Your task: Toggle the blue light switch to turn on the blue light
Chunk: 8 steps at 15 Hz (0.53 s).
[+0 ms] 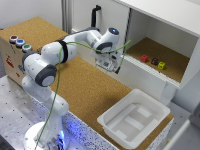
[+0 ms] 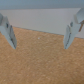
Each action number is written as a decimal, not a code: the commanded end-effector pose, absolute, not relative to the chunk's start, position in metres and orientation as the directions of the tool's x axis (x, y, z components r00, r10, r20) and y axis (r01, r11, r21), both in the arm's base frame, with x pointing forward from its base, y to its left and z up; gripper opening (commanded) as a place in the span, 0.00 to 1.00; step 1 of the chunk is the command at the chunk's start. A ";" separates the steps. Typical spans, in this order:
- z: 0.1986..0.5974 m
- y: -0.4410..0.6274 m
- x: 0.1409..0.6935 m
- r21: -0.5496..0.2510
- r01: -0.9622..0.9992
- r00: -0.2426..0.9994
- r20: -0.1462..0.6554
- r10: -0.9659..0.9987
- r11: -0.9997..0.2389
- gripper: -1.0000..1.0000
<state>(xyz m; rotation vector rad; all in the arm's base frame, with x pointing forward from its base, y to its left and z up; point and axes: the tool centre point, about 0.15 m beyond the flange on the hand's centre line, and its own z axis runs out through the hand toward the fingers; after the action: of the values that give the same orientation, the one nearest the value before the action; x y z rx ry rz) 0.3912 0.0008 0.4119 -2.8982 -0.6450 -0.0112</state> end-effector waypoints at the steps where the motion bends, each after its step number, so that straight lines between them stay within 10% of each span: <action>1: 0.410 0.055 0.358 -0.141 0.471 0.882 0.051 0.469 -0.871 1.00; 8: 0.395 0.104 0.332 -0.187 0.541 0.841 0.114 0.529 -0.820 1.00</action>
<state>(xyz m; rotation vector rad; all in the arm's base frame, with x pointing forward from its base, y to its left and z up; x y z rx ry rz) 0.3602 0.0667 0.4089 -2.8181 -0.7727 0.0401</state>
